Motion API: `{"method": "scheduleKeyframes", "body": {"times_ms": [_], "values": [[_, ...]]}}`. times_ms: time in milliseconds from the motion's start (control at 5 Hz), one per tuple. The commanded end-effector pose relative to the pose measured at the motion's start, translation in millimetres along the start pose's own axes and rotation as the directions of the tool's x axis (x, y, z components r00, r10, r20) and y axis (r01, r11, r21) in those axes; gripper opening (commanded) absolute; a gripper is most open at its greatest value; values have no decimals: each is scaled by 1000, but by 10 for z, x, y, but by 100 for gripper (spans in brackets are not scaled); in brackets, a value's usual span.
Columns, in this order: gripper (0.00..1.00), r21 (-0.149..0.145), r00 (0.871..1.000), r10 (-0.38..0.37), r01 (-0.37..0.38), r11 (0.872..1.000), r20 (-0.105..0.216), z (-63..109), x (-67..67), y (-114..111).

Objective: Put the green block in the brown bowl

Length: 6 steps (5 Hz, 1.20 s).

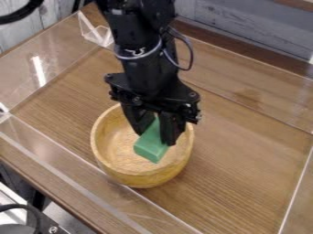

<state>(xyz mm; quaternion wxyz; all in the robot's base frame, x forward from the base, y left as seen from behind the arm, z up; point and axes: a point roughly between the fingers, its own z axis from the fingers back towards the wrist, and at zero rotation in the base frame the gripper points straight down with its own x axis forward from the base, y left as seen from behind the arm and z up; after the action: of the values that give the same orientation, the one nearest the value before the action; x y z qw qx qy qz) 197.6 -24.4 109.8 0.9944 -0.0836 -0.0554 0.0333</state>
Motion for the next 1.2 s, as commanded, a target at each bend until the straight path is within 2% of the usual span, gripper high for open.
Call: {"method": "scheduleKeyframes", "body": {"times_ms": [0,1000], "values": [[0,-4,1000,4,-4,1000,22,29,41,11],[0,-16,999,16,-15,1000,29,-14,77,63]]}}
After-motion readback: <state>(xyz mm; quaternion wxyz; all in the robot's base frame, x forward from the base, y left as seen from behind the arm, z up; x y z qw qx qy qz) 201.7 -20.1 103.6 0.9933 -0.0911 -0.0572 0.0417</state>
